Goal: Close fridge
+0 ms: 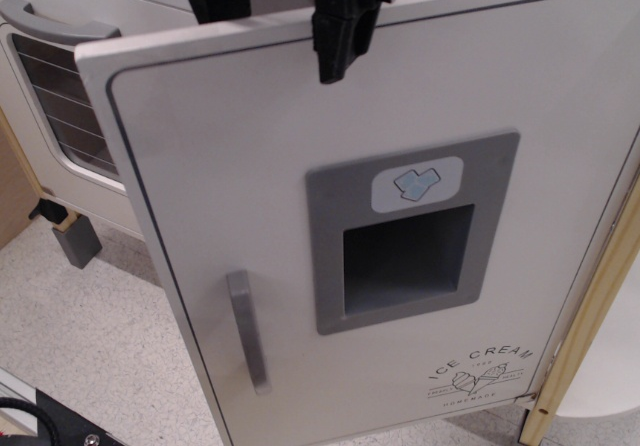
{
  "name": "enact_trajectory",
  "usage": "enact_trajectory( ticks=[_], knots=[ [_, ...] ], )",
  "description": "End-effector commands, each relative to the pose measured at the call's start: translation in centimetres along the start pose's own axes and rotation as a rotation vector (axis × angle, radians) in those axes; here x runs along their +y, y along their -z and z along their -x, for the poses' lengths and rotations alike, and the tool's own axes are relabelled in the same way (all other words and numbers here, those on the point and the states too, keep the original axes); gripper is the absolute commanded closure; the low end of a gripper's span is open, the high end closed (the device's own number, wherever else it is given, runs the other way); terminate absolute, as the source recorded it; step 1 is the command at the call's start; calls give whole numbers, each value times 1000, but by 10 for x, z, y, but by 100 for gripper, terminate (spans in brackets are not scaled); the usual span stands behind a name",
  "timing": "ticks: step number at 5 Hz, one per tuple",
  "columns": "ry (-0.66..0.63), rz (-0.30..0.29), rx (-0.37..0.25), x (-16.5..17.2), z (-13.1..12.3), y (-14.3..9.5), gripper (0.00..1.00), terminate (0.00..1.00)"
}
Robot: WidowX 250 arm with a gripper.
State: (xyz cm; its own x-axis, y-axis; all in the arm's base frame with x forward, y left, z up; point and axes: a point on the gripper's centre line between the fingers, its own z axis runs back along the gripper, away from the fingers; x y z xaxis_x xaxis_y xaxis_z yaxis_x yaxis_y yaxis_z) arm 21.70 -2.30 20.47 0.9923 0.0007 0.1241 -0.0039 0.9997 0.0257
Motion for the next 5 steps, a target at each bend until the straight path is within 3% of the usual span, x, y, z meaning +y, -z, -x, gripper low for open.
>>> enact_trajectory(
  ticks=[1, 3, 5],
  knots=[
    [-45, -17, -31, 15, -22, -22, 0, 0],
    [6, -7, -11, 3, 1, -30, 0, 0],
    [49, 4, -33, -11, 30, -36, 0, 0]
  ],
)
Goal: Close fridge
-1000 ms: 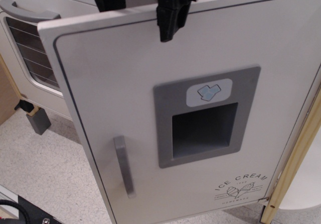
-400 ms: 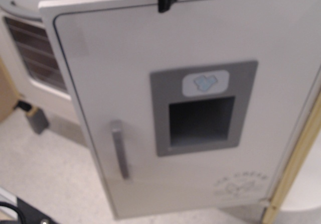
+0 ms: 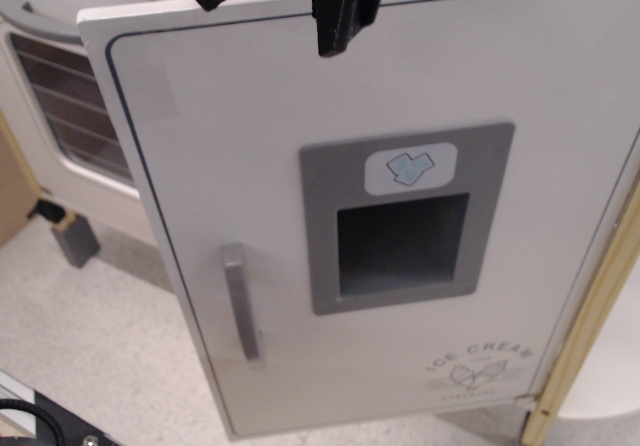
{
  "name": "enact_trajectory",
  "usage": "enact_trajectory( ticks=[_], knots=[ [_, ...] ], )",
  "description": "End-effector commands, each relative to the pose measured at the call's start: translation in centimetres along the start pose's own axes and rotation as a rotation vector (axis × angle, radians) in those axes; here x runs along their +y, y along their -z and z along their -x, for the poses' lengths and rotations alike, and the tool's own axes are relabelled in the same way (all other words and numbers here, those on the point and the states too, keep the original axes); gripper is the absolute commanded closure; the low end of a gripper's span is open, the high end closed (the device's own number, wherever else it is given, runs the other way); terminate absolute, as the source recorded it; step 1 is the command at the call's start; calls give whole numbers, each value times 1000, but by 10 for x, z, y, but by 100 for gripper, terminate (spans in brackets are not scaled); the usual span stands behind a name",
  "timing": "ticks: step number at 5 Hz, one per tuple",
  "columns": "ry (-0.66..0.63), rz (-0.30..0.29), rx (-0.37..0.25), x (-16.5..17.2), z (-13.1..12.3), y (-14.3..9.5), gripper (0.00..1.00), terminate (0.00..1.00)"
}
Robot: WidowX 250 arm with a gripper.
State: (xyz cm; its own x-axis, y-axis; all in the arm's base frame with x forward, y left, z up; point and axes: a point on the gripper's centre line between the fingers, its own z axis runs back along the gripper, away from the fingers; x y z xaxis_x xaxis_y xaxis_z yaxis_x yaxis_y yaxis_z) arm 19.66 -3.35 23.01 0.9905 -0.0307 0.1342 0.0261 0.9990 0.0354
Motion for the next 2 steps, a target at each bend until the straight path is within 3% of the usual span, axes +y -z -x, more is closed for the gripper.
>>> enact_trajectory(
  ticks=[1, 2],
  knots=[
    [41, -37, 36, -14, 29, 19, 0, 0],
    [13, -34, 44, -14, 40, 44, 0, 0]
  ],
)
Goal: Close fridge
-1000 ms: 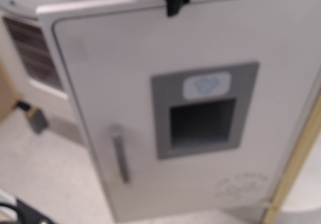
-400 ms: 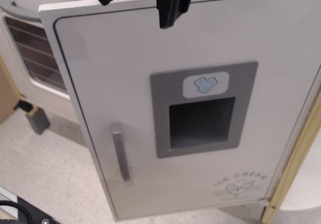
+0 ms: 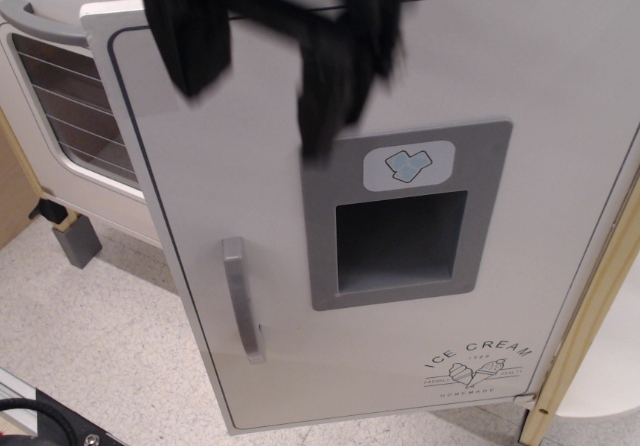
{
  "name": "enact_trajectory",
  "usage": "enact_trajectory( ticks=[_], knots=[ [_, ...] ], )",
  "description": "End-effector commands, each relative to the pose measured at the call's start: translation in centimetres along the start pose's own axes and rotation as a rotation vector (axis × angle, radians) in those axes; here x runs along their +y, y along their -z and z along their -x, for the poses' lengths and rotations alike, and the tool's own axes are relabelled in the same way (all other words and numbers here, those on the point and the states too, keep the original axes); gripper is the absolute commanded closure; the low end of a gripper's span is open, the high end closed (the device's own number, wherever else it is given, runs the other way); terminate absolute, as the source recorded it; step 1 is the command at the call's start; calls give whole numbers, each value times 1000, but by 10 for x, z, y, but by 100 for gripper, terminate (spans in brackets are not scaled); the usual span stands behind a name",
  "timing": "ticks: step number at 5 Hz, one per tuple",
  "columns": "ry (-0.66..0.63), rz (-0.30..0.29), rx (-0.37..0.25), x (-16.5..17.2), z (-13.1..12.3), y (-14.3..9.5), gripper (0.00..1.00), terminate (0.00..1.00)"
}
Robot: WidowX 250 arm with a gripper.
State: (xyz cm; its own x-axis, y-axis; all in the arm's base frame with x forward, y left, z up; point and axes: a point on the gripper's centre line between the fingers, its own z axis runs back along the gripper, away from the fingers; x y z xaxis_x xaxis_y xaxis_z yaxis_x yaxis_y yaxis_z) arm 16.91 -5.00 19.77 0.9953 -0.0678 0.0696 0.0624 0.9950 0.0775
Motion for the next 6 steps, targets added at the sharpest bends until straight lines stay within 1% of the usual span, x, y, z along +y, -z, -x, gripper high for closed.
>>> enact_trajectory(
  ticks=[1, 2, 3, 4, 5, 6],
  knots=[
    [-55, 25, -38, 6, 10, 42, 0, 0],
    [-59, 24, -73, 16, 0, 56, 0, 0],
    [-114, 75, -103, 31, -18, 58, 0, 0],
    [-177, 117, -150, 46, -40, 56, 0, 0],
    [-250, 135, -181, 58, -64, 60, 0, 0],
    [-291, 145, -226, 63, -82, 63, 0, 0]
  ],
)
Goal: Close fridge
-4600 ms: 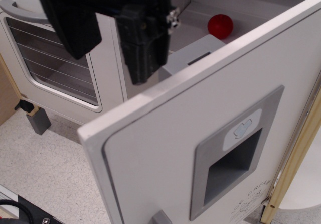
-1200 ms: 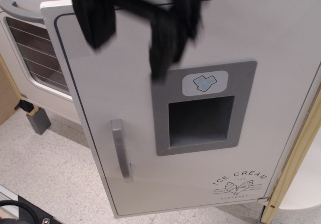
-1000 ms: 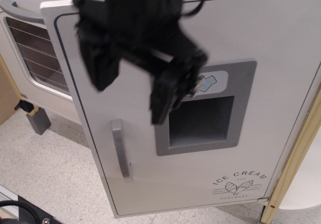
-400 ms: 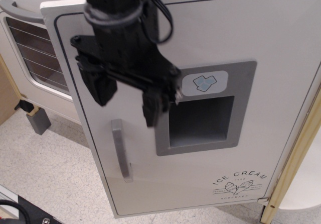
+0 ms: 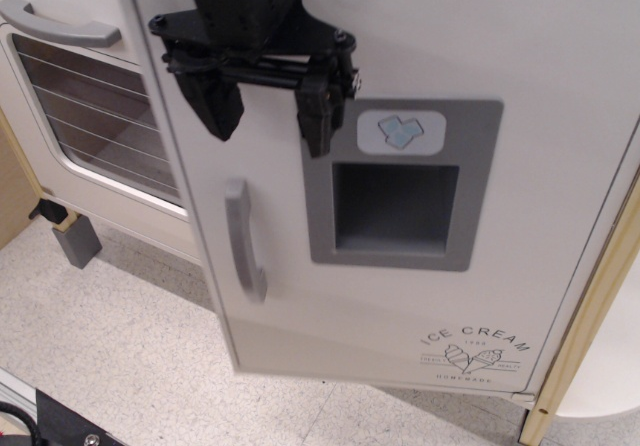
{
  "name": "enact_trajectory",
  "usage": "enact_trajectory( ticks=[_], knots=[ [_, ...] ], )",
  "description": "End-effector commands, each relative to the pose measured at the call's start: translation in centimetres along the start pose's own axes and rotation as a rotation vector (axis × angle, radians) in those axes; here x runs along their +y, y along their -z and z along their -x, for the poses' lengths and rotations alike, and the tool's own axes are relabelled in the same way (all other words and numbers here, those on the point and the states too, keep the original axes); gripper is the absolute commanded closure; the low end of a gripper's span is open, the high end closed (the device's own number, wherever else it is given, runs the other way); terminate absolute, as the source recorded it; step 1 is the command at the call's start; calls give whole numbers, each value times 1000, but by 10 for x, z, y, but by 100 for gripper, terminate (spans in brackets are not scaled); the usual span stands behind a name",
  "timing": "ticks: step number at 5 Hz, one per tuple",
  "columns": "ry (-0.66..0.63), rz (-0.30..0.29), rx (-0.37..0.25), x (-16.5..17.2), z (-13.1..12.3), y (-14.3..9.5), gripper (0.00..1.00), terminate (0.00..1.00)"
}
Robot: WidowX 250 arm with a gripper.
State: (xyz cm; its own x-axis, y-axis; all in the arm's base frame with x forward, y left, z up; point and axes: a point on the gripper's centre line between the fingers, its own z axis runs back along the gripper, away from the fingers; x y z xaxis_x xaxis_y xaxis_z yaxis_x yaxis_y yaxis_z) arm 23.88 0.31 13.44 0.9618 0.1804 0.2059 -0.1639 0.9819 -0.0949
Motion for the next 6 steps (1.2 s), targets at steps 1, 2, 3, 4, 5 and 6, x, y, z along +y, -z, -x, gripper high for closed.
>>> enact_trajectory(
  ticks=[1, 2, 3, 4, 5, 6],
  knots=[
    [-56, 13, -103, 0, -40, 0, 0, 0],
    [-81, 26, -142, 0, -54, 1, 0, 0],
    [-115, 43, -183, 0, -65, -1, 0, 0],
    [-134, 42, -191, -1, -65, -2, 0, 0],
    [-141, 41, -195, -3, -56, -4, 0, 0],
    [-122, 5, -170, -5, -43, -6, 0, 0]
  ],
)
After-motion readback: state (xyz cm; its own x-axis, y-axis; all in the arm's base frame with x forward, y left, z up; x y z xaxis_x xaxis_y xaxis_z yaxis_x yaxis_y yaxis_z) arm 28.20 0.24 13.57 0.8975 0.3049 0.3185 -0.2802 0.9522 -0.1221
